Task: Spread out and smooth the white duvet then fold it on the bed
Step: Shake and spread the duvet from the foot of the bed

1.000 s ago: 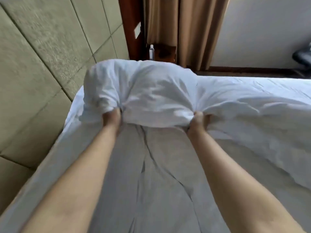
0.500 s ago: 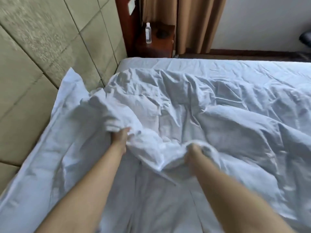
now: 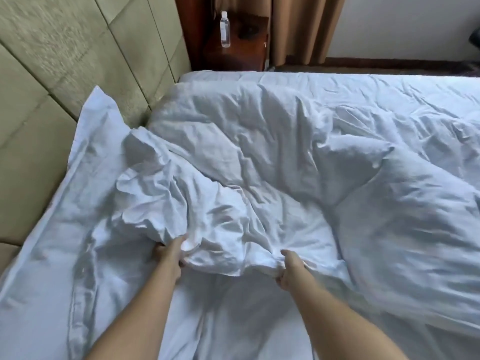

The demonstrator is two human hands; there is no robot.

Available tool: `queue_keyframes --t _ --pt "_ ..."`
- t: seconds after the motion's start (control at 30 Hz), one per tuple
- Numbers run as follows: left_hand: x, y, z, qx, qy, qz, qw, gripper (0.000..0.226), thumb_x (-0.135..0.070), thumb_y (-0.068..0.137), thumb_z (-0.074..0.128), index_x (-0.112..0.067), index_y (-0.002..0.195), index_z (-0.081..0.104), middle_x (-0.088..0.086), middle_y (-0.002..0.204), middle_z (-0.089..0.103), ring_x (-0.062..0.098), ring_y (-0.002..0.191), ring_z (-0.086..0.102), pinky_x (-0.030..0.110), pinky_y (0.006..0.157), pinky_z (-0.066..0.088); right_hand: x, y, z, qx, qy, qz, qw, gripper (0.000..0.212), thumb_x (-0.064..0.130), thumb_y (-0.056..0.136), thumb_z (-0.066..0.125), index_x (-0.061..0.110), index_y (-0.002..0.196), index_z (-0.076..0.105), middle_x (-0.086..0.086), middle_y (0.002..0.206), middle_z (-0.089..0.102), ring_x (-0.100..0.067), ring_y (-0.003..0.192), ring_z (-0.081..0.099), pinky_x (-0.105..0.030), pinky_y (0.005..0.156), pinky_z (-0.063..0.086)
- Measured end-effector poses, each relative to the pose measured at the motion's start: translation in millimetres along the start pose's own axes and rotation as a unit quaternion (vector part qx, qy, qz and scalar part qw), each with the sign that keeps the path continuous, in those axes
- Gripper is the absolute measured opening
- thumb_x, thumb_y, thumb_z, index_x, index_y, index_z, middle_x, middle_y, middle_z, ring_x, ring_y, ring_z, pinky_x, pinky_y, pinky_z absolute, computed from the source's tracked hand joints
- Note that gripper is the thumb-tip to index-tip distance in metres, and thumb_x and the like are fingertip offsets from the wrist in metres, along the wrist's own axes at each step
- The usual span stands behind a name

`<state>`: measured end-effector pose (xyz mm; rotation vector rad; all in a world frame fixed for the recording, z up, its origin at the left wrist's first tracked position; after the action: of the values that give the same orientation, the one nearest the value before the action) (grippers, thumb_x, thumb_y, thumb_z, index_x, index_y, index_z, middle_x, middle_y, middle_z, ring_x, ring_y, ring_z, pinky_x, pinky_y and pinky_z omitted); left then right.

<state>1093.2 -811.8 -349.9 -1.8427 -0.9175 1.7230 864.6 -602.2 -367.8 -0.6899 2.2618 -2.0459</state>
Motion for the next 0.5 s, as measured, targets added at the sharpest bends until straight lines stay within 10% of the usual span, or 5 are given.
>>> queue_keyframes --t 0.17,0.33,0.5 --pt "2.9 10.7 7.9 0.038 -0.085 -0.006 0.996 0.094 -0.044 0.035 0.089 -0.019 0.12 0.059 0.006 0.112 0.068 0.031 0.095 0.068 0.063 0.079 0.052 -15.5 -1.9 6.0 0.033 0.1 0.028 0.994 0.06 0.042 0.083 0.067 0.008 0.129 0.049 -0.01 0.124 0.059 -0.029 0.108 0.061 -0.033 0.074 0.045" --pt "-10.3 -25.2 45.7 0.09 -0.054 -0.013 0.994 0.047 -0.015 0.083 0.066 -0.01 0.128 0.054 0.015 0.12 0.064 0.03 0.095 0.065 0.046 0.079 0.055 -1.1 -3.0 19.2 0.124 0.194 0.093 0.969 0.052 0.052 0.081 0.065 0.006 0.104 0.059 -0.016 0.068 0.069 -0.028 0.047 0.066 -0.037 0.038 0.053" --pt "-44.8 -20.6 94.3 0.135 0.024 0.014 0.99 0.05 0.007 0.07 0.063 0.008 0.119 0.056 0.023 0.11 0.064 0.03 0.079 0.064 0.032 0.06 0.057 51.4 9.0 30.0 0.069 0.258 0.06 0.962 0.054 0.056 0.074 0.07 0.015 0.108 0.06 -0.008 0.104 0.064 -0.028 0.098 0.064 -0.042 0.081 0.051"
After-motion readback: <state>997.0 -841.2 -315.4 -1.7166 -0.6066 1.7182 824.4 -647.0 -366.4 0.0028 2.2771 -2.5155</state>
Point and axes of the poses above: each hand's wrist, its own y-axis towards the middle knuckle, its own z-axis out of the palm, x = y × z, the point moved 6 cm from there along y, towards the middle knuckle
